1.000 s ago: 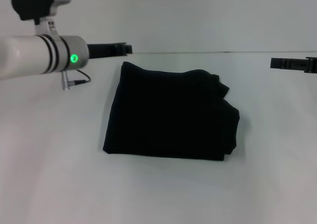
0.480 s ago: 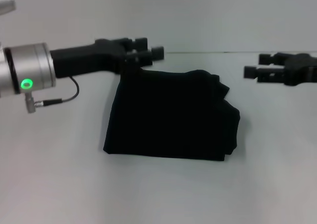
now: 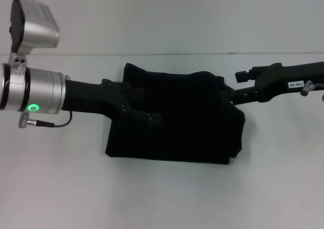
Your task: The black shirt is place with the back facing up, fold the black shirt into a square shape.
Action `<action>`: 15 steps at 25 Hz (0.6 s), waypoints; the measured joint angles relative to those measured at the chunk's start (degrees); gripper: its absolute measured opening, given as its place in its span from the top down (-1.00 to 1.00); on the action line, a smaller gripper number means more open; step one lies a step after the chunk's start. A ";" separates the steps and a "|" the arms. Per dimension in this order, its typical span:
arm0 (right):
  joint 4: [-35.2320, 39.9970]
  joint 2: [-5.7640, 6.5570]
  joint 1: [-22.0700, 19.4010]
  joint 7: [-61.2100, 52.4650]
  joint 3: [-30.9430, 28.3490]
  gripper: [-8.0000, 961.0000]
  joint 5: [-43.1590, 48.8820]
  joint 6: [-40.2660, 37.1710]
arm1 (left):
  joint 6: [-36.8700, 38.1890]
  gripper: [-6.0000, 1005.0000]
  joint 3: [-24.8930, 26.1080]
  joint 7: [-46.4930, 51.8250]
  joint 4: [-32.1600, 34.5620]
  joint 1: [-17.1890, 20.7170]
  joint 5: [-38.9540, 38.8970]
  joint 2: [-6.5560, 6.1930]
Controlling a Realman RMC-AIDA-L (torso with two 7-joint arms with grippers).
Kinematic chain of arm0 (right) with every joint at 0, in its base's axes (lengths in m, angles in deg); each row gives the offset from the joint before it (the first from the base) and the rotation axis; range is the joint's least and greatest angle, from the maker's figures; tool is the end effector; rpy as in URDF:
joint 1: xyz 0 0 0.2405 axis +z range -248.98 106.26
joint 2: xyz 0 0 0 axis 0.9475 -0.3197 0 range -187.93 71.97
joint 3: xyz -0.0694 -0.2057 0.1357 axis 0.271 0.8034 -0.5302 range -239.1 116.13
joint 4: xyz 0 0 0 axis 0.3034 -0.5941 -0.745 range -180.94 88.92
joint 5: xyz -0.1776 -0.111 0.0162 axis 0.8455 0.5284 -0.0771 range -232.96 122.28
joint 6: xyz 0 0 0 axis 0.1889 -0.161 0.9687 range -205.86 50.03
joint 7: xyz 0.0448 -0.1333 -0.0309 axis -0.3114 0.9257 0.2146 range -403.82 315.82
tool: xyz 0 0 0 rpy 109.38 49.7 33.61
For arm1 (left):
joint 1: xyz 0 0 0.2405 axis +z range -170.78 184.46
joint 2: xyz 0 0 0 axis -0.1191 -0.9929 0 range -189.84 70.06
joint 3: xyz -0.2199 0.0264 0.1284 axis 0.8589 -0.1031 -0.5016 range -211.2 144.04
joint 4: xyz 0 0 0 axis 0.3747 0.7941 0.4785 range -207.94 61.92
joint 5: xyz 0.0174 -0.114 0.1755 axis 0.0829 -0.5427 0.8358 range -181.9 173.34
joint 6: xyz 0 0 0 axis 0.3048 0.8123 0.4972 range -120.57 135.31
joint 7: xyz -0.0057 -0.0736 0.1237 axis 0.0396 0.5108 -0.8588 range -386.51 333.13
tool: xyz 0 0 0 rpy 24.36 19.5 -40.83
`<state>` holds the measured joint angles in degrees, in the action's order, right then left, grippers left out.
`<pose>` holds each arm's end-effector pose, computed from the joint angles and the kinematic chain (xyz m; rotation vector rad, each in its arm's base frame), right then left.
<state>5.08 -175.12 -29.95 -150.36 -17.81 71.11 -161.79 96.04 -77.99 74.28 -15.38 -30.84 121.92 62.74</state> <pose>0.2017 0.4012 0.0367 -2.6997 0.7427 0.3665 -0.1926 0.3728 0.0147 -2.7963 -0.6028 -0.4069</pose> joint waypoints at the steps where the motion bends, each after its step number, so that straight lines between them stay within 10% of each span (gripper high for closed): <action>1: 0.01 0.05 0.34 -0.62 0.07 -0.92 0.39 -0.01 | -0.94 -0.78 -0.07 0.42 0.00 -0.40 1.07 -0.07; 15: 0.06 0.32 0.18 -3.81 0.62 -0.92 2.14 -1.03 | -1.75 -0.83 -0.58 0.36 -0.09 0.00 2.31 -0.13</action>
<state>5.14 -174.80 -29.77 -154.17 -17.19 73.25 -162.82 94.29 -78.56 74.64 -15.47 -30.84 124.23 62.61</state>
